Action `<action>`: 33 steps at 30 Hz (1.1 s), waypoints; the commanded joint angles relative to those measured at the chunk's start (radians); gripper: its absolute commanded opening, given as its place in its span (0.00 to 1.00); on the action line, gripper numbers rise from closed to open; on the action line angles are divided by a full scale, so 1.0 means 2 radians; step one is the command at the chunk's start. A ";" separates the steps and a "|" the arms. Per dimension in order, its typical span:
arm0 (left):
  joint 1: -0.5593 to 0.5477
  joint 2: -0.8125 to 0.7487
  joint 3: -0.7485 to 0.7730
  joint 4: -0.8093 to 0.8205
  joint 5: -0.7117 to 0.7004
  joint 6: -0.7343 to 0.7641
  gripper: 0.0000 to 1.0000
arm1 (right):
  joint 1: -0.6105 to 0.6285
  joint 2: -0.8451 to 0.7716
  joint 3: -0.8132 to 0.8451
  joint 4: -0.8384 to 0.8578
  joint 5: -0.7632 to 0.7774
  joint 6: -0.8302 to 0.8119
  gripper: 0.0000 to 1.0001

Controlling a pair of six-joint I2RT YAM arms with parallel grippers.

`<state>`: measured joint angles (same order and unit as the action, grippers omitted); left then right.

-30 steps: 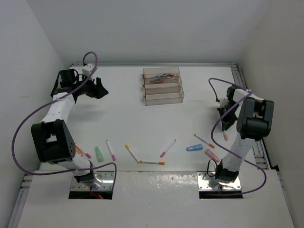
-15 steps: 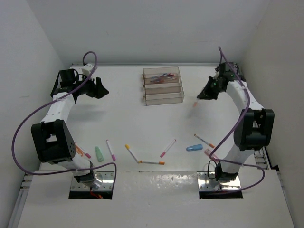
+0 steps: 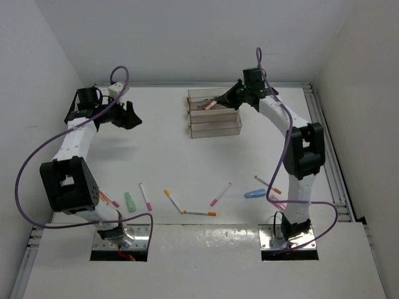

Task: Sort the stationery into containers
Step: Place the pen in the storage box.

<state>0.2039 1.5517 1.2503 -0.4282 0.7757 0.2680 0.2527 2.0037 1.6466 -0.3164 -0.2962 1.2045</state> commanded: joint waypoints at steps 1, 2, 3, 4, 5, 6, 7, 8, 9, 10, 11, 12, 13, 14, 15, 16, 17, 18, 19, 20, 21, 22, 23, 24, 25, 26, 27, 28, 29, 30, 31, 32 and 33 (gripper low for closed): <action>0.000 -0.013 0.026 -0.036 -0.005 0.042 0.68 | 0.015 0.042 0.072 0.047 0.023 0.083 0.00; -0.001 -0.012 0.030 -0.043 -0.006 0.044 0.68 | 0.016 0.067 0.105 0.032 0.027 0.093 0.00; 0.000 -0.010 0.032 -0.047 -0.005 0.046 0.68 | 0.017 0.077 0.106 0.032 0.032 0.098 0.00; -0.001 -0.010 0.038 -0.049 -0.005 0.045 0.68 | 0.018 0.087 0.141 0.011 0.040 0.102 0.00; -0.002 -0.008 0.041 -0.052 -0.007 0.045 0.68 | 0.019 0.101 0.145 0.009 0.044 0.107 0.00; -0.002 -0.008 0.043 -0.054 -0.009 0.046 0.68 | 0.019 0.105 0.148 0.005 0.048 0.110 0.00; -0.003 -0.007 0.045 -0.056 -0.013 0.046 0.68 | 0.019 0.108 0.149 -0.004 0.057 0.113 0.00; -0.004 -0.006 0.047 -0.057 -0.014 0.046 0.68 | 0.019 0.113 0.147 -0.007 0.061 0.121 0.00; -0.005 -0.005 0.048 -0.058 -0.014 0.045 0.68 | 0.019 0.116 0.143 -0.014 0.062 0.125 0.00; -0.004 -0.003 0.053 -0.064 -0.014 0.045 0.68 | 0.018 0.119 0.141 -0.015 0.066 0.128 0.00; -0.004 0.001 0.054 -0.067 -0.014 0.045 0.68 | 0.019 0.123 0.139 -0.016 0.067 0.132 0.00; -0.005 0.002 0.056 -0.068 -0.014 0.043 0.68 | 0.019 0.126 0.138 -0.016 0.068 0.133 0.00; -0.005 0.003 0.056 -0.068 -0.014 0.043 0.68 | 0.019 0.131 0.138 -0.016 0.071 0.135 0.00; -0.005 0.003 0.056 -0.067 -0.014 0.043 0.68 | 0.019 0.137 0.139 -0.016 0.072 0.137 0.00; -0.005 0.002 0.056 -0.067 -0.015 0.042 0.68 | 0.020 0.139 0.140 -0.017 0.074 0.139 0.00; -0.006 0.001 0.055 -0.068 -0.017 0.042 0.68 | 0.021 0.143 0.141 -0.019 0.081 0.145 0.00; -0.005 0.000 0.055 -0.067 -0.017 0.040 0.68 | 0.021 0.146 0.141 -0.020 0.085 0.150 0.00; -0.006 0.000 0.054 -0.067 -0.018 0.038 0.68 | 0.020 0.149 0.139 -0.027 0.089 0.155 0.03; -0.006 -0.002 0.054 -0.067 -0.021 0.037 0.68 | 0.021 0.150 0.138 -0.030 0.093 0.163 0.05; -0.008 -0.002 0.055 -0.067 -0.024 0.037 0.68 | 0.021 0.150 0.135 -0.036 0.101 0.165 0.09; -0.008 -0.001 0.056 -0.064 -0.027 0.036 0.68 | 0.021 0.148 0.132 -0.036 0.103 0.167 0.12; -0.008 -0.003 0.058 -0.061 -0.028 0.037 0.69 | 0.020 0.145 0.131 -0.036 0.104 0.166 0.16; -0.008 -0.001 0.061 -0.058 -0.030 0.036 0.69 | 0.020 0.141 0.125 -0.034 0.104 0.164 0.21; -0.008 0.000 0.064 -0.050 -0.028 0.032 0.69 | 0.019 0.127 0.119 -0.031 0.100 0.153 0.29; -0.008 0.003 0.066 -0.047 -0.027 0.029 0.69 | 0.016 0.119 0.112 -0.026 0.094 0.143 0.31; -0.008 0.006 0.070 -0.043 -0.024 0.026 0.69 | 0.012 0.107 0.093 -0.011 0.075 0.132 0.34; -0.011 0.010 0.071 -0.035 -0.018 0.023 0.69 | 0.009 0.081 0.080 -0.006 0.062 0.109 0.38; -0.011 0.013 0.071 -0.031 -0.016 0.020 0.69 | 0.000 0.066 0.052 0.000 0.047 0.091 0.38; -0.013 0.016 0.070 -0.019 -0.014 0.016 0.69 | -0.005 0.053 0.037 0.018 0.008 0.069 0.38; -0.016 0.022 0.067 -0.012 -0.010 0.013 0.69 | -0.010 0.024 0.022 0.026 -0.013 0.014 0.40; -0.018 0.024 0.065 -0.006 -0.007 0.011 0.69 | -0.026 0.008 0.006 0.035 -0.038 -0.022 0.39; -0.018 0.026 0.064 0.008 -0.004 0.005 0.69 | -0.035 -0.005 -0.026 0.048 -0.101 -0.062 0.37; -0.021 0.030 0.063 0.014 0.001 0.003 0.69 | -0.055 -0.027 -0.037 0.045 -0.136 -0.152 0.24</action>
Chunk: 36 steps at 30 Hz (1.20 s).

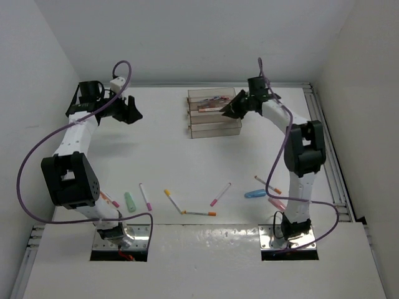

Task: Sort the stationery into containers
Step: Place the pen in the storage box, then pick up the pen from the center of the board.

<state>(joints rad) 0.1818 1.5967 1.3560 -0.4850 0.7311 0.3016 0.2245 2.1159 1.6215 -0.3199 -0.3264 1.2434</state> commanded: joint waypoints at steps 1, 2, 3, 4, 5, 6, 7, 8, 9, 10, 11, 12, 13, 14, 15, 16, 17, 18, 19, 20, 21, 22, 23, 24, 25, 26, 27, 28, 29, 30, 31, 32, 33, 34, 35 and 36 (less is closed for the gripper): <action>-0.011 0.010 0.009 0.047 0.025 -0.013 0.69 | -0.052 -0.092 -0.025 0.025 -0.146 -0.228 0.19; -0.013 0.012 0.008 0.052 0.027 -0.009 0.69 | -0.063 -0.098 -0.015 -0.078 -0.151 -0.360 0.16; -0.015 0.013 0.006 0.055 0.026 -0.006 0.69 | -0.064 -0.100 0.003 -0.145 -0.134 -0.432 0.13; -0.017 0.014 0.001 0.058 0.025 -0.002 0.69 | -0.062 -0.107 0.015 -0.255 -0.112 -0.505 0.13; -0.018 0.016 -0.003 0.065 0.020 0.000 0.69 | -0.059 -0.112 0.009 -0.303 -0.053 -0.569 0.13; -0.020 0.018 -0.007 0.068 0.019 0.000 0.69 | -0.047 -0.120 -0.004 -0.333 -0.020 -0.675 0.13; -0.020 0.019 -0.014 0.074 0.019 -0.004 0.69 | -0.041 -0.146 -0.058 -0.356 0.011 -0.710 0.13; -0.020 0.019 -0.018 0.078 0.021 -0.006 0.69 | -0.036 -0.160 -0.087 -0.359 0.041 -0.736 0.13; -0.020 0.022 -0.021 0.079 0.023 -0.007 0.69 | -0.026 -0.176 -0.120 -0.356 0.088 -0.775 0.14; -0.020 0.023 -0.022 0.079 0.026 -0.008 0.69 | -0.021 -0.209 -0.176 -0.349 0.103 -0.790 0.17; -0.020 0.024 -0.021 0.079 0.027 -0.007 0.69 | -0.016 -0.223 -0.197 -0.348 0.117 -0.803 0.18; -0.020 0.026 -0.020 0.079 0.027 -0.007 0.69 | -0.007 -0.236 -0.218 -0.345 0.129 -0.819 0.20; -0.020 0.028 -0.018 0.076 0.030 -0.004 0.69 | -0.003 -0.249 -0.251 -0.343 0.147 -0.826 0.23; -0.019 0.028 -0.017 0.075 0.032 -0.004 0.69 | 0.000 -0.266 -0.265 -0.342 0.158 -0.830 0.25; -0.019 0.031 -0.014 0.075 0.031 -0.004 0.70 | 0.007 -0.274 -0.279 -0.341 0.162 -0.837 0.26; -0.019 0.031 -0.012 0.073 0.031 -0.004 0.70 | 0.007 -0.279 -0.302 -0.336 0.181 -0.839 0.26; -0.019 0.032 -0.011 0.073 0.033 -0.004 0.70 | 0.009 -0.289 -0.312 -0.329 0.191 -0.843 0.27; -0.018 0.031 -0.012 0.073 0.033 -0.004 0.71 | 0.009 -0.292 -0.330 -0.320 0.199 -0.843 0.27; -0.020 0.031 -0.012 0.073 0.034 -0.004 0.71 | 0.008 -0.293 -0.334 -0.316 0.210 -0.845 0.27; -0.020 0.030 -0.012 0.072 0.034 -0.004 0.71 | 0.006 -0.290 -0.337 -0.315 0.210 -0.846 0.27; -0.020 0.030 -0.015 0.073 0.036 -0.002 0.71 | 0.006 -0.287 -0.341 -0.310 0.211 -0.845 0.27; -0.020 0.029 -0.015 0.073 0.036 -0.001 0.71 | 0.006 -0.286 -0.341 -0.309 0.211 -0.843 0.27; -0.020 0.029 -0.016 0.073 0.035 -0.001 0.71 | 0.005 -0.283 -0.341 -0.305 0.211 -0.841 0.27; -0.020 0.029 -0.018 0.075 0.036 -0.001 0.71 | 0.006 -0.276 -0.344 -0.301 0.210 -0.841 0.27; -0.020 0.029 -0.019 0.077 0.033 -0.001 0.71 | 0.007 -0.273 -0.347 -0.287 0.211 -0.841 0.27; -0.020 0.028 -0.021 0.078 0.033 -0.001 0.71 | 0.008 -0.266 -0.354 -0.280 0.214 -0.840 0.27; -0.020 0.028 -0.022 0.079 0.033 -0.002 0.71 | 0.008 -0.261 -0.355 -0.267 0.215 -0.841 0.27; -0.020 0.028 -0.024 0.079 0.031 -0.004 0.71 | 0.010 -0.255 -0.356 -0.264 0.215 -0.839 0.28; -0.020 0.028 -0.025 0.079 0.029 -0.002 0.71 | 0.010 -0.251 -0.354 -0.261 0.214 -0.837 0.30; -0.019 0.027 -0.026 0.078 0.026 0.000 0.71 | 0.013 -0.244 -0.353 -0.261 0.211 -0.836 0.32; -0.020 0.026 -0.028 0.077 0.020 0.001 0.71 | 0.014 -0.242 -0.351 -0.261 0.205 -0.835 0.34; -0.020 0.026 -0.029 0.075 0.018 0.002 0.71 | 0.014 -0.241 -0.347 -0.261 0.200 -0.834 0.36; -0.018 0.025 -0.031 0.073 0.014 0.004 0.71 | 0.015 -0.243 -0.347 -0.263 0.196 -0.833 0.41; -0.017 0.024 -0.033 0.072 0.014 0.005 0.71 | 0.017 -0.243 -0.345 -0.265 0.193 -0.833 0.41; -0.017 0.022 -0.035 0.072 0.014 0.004 0.71 | 0.017 -0.243 -0.346 -0.267 0.187 -0.832 0.41; -0.017 0.019 -0.037 0.073 0.013 0.005 0.71 | 0.018 -0.243 -0.347 -0.267 0.185 -0.833 0.41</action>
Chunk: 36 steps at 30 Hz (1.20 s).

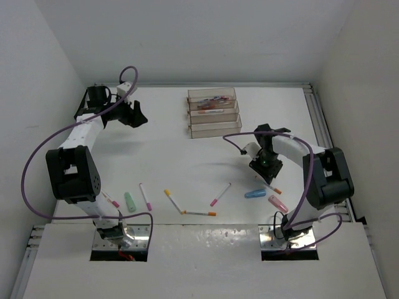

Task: Sort the stationery into containers
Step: Pick up the pen from the center of the board.

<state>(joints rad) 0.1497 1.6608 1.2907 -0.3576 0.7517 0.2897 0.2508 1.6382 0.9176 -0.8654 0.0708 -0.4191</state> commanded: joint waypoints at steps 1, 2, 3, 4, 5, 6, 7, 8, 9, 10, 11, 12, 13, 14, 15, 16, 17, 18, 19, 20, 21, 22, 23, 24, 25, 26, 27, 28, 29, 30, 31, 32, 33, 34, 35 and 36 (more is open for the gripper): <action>-0.001 -0.014 -0.009 0.009 0.002 0.011 0.71 | 0.006 -0.005 0.001 0.005 -0.017 0.000 0.41; 0.000 -0.014 -0.010 0.010 0.001 0.009 0.71 | 0.008 -0.004 -0.001 0.010 -0.018 0.000 0.40; 0.000 -0.015 -0.012 0.012 0.001 0.006 0.71 | 0.011 -0.004 -0.004 0.013 -0.019 0.000 0.39; -0.001 -0.016 -0.013 0.012 -0.001 0.006 0.71 | 0.014 -0.002 -0.009 0.016 -0.018 0.000 0.38; -0.001 -0.017 -0.015 0.014 -0.001 0.004 0.71 | 0.016 -0.001 -0.012 0.022 -0.018 -0.001 0.37; 0.000 -0.017 -0.016 0.015 -0.002 0.003 0.70 | 0.020 0.002 -0.014 0.028 -0.019 -0.002 0.35; -0.001 -0.018 -0.016 0.015 -0.002 0.002 0.70 | 0.020 0.005 -0.019 0.036 -0.019 -0.003 0.34; 0.000 -0.017 -0.016 0.015 -0.004 0.000 0.71 | 0.021 0.008 -0.022 0.041 -0.019 -0.004 0.33; 0.000 -0.017 -0.016 0.017 -0.005 -0.001 0.71 | 0.023 0.015 -0.025 0.047 -0.019 -0.005 0.31; 0.000 -0.017 -0.016 0.017 -0.005 -0.001 0.71 | 0.024 0.019 -0.029 0.056 -0.018 -0.006 0.31; 0.000 -0.018 -0.018 0.015 -0.008 -0.001 0.71 | 0.027 0.023 -0.032 0.061 -0.013 -0.008 0.30; -0.001 -0.018 -0.018 0.015 -0.008 0.000 0.70 | 0.028 0.027 -0.036 0.068 -0.011 -0.008 0.29; 0.000 -0.019 -0.017 0.014 -0.008 0.002 0.70 | 0.029 0.032 -0.039 0.079 -0.007 -0.009 0.27; 0.000 -0.020 -0.017 0.012 -0.010 0.004 0.70 | 0.029 0.035 -0.041 0.085 0.001 -0.008 0.25; 0.000 -0.021 -0.018 0.011 -0.010 0.005 0.70 | 0.030 0.038 -0.043 0.091 0.006 -0.009 0.24; 0.000 -0.021 -0.018 0.011 -0.012 0.007 0.70 | 0.030 0.043 -0.044 0.101 0.011 -0.009 0.20; 0.000 -0.023 -0.019 0.010 -0.013 0.008 0.70 | 0.033 0.044 -0.044 0.103 0.021 -0.014 0.18; 0.000 -0.022 -0.019 0.011 -0.014 0.007 0.70 | 0.034 0.045 -0.045 0.110 0.025 -0.017 0.17; 0.000 -0.023 -0.020 0.011 -0.020 0.006 0.70 | 0.036 0.045 -0.045 0.116 0.030 -0.018 0.14; 0.000 -0.023 -0.021 0.013 -0.023 0.003 0.70 | 0.039 0.044 -0.042 0.120 0.037 -0.021 0.12; -0.001 -0.023 -0.023 0.019 -0.026 -0.001 0.70 | 0.039 0.044 -0.036 0.119 0.037 -0.022 0.10; 0.000 -0.022 -0.023 0.020 -0.032 -0.001 0.70 | 0.038 0.046 -0.028 0.114 0.035 -0.021 0.05; 0.000 -0.023 -0.023 0.022 -0.033 -0.002 0.70 | 0.036 0.047 0.000 0.108 0.029 -0.018 0.02; -0.001 -0.022 -0.023 0.025 -0.035 -0.003 0.70 | 0.034 0.047 0.019 0.092 0.015 -0.012 0.00; 0.000 -0.021 -0.023 0.026 -0.035 -0.004 0.70 | 0.031 0.050 0.040 0.081 0.004 0.002 0.00; 0.000 -0.021 -0.023 0.028 -0.035 -0.004 0.70 | 0.029 0.052 0.091 0.055 -0.011 0.011 0.00; -0.001 -0.020 -0.023 0.028 -0.035 -0.005 0.70 | 0.027 0.057 0.121 0.045 -0.047 0.023 0.00; -0.001 -0.021 -0.022 0.028 -0.036 -0.005 0.70 | 0.021 0.067 0.150 0.034 -0.065 0.054 0.00; 0.000 -0.020 -0.021 0.030 -0.035 -0.006 0.70 | 0.017 0.072 0.213 0.011 -0.090 0.071 0.00; -0.001 -0.020 -0.020 0.029 -0.035 -0.008 0.70 | 0.012 0.079 0.247 0.003 -0.157 0.087 0.00; 0.000 -0.020 -0.020 0.029 -0.035 -0.008 0.70 | -0.003 0.091 0.298 0.001 -0.192 0.128 0.00; -0.001 -0.020 -0.019 0.029 -0.035 -0.008 0.70 | -0.012 0.097 0.316 0.018 -0.221 0.153 0.00; -0.001 -0.021 -0.019 0.028 -0.036 -0.008 0.70 | -0.019 0.100 0.336 0.034 -0.247 0.186 0.00; -0.001 -0.021 -0.018 0.027 -0.036 -0.006 0.70 | -0.036 0.107 0.349 0.055 -0.291 0.268 0.00; 0.000 -0.021 -0.017 0.024 -0.035 -0.005 0.70 | -0.044 0.115 0.369 0.112 -0.307 0.311 0.00; 0.000 -0.020 -0.015 0.022 -0.035 -0.002 0.70 | -0.057 0.119 0.373 0.145 -0.329 0.406 0.00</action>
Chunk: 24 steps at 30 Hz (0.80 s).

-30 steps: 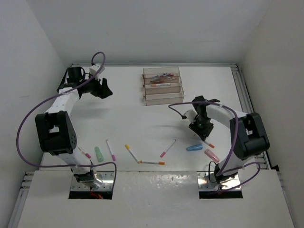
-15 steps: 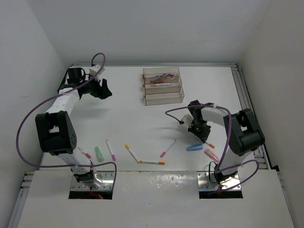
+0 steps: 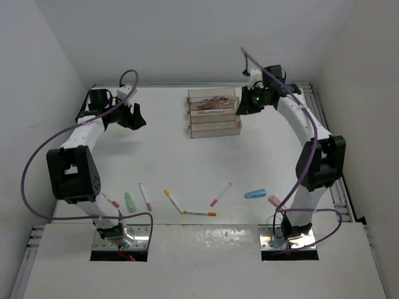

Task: Sort the stationery into containers
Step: Pick up the pen from the center of the board, then place the pen in the storage box.

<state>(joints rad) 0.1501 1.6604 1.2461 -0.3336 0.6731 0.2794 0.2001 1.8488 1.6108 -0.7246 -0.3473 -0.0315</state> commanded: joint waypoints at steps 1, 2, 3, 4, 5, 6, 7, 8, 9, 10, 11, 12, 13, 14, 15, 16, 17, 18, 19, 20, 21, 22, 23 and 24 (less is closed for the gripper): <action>0.000 -0.021 0.009 0.007 0.006 0.003 0.70 | -0.036 0.018 0.025 0.113 -0.127 0.264 0.00; 0.000 -0.020 0.010 0.001 0.005 0.004 0.70 | -0.040 0.026 0.022 0.192 -0.130 0.310 0.00; 0.000 -0.020 0.015 -0.002 0.005 0.006 0.70 | -0.047 0.030 0.019 0.227 -0.130 0.401 0.00; 0.000 -0.020 0.017 -0.004 0.004 0.005 0.70 | -0.049 0.037 0.017 0.261 -0.124 0.442 0.00; 0.000 -0.021 0.019 -0.011 0.002 0.009 0.70 | -0.052 0.043 0.018 0.304 -0.117 0.474 0.00; 0.001 -0.024 0.020 -0.015 -0.001 0.011 0.70 | -0.050 0.059 0.022 0.312 -0.107 0.514 0.00; 0.001 -0.025 0.020 -0.017 -0.002 0.014 0.70 | -0.047 0.066 0.033 0.315 -0.093 0.524 0.00; 0.002 -0.029 0.020 -0.027 -0.004 0.020 0.70 | -0.046 0.078 0.032 0.334 -0.075 0.537 0.00; 0.002 -0.029 0.021 -0.032 -0.007 0.024 0.70 | -0.040 0.086 0.034 0.338 -0.066 0.570 0.00; 0.003 -0.032 0.022 -0.044 -0.008 0.030 0.70 | -0.036 0.095 0.046 0.340 -0.057 0.584 0.00; 0.003 -0.035 0.024 -0.051 -0.012 0.034 0.70 | -0.030 0.113 0.054 0.339 -0.044 0.606 0.00; 0.004 -0.036 0.025 -0.057 -0.015 0.038 0.70 | -0.026 0.124 0.073 0.339 -0.038 0.616 0.00; 0.004 -0.039 0.026 -0.066 -0.019 0.042 0.70 | -0.023 0.132 0.083 0.335 -0.030 0.625 0.00; 0.005 -0.040 0.026 -0.070 -0.026 0.047 0.70 | -0.018 0.142 0.093 0.331 -0.020 0.632 0.00; 0.005 -0.041 0.032 -0.074 -0.028 0.050 0.71 | -0.013 0.159 0.103 0.327 -0.015 0.642 0.00; 0.009 -0.042 0.035 -0.083 -0.031 0.050 0.71 | -0.012 0.165 0.120 0.319 -0.012 0.647 0.00; 0.009 -0.042 0.040 -0.086 -0.031 0.050 0.71 | -0.008 0.172 0.126 0.317 -0.007 0.653 0.00; 0.011 -0.042 0.040 -0.091 -0.032 0.050 0.71 | -0.007 0.183 0.133 0.314 -0.006 0.655 0.00; 0.012 -0.046 0.041 -0.092 -0.033 0.050 0.71 | -0.008 0.187 0.135 0.308 -0.004 0.658 0.00; 0.012 -0.048 0.038 -0.093 -0.036 0.050 0.71 | -0.006 0.191 0.136 0.303 0.002 0.662 0.00; 0.013 -0.049 0.037 -0.095 -0.037 0.049 0.71 | -0.006 0.198 0.136 0.293 0.005 0.663 0.00; 0.015 -0.052 0.034 -0.096 -0.038 0.049 0.70 | -0.004 0.201 0.134 0.288 0.008 0.667 0.00; 0.015 -0.055 0.033 -0.099 -0.039 0.049 0.70 | -0.004 0.203 0.131 0.285 0.013 0.669 0.00; 0.015 -0.059 0.031 -0.098 -0.040 0.048 0.71 | -0.004 0.206 0.129 0.277 0.014 0.671 0.00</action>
<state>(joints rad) 0.1684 1.6020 1.2865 -0.5098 0.6029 0.3607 0.1989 2.2425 1.8351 -0.1474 -0.3630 1.2587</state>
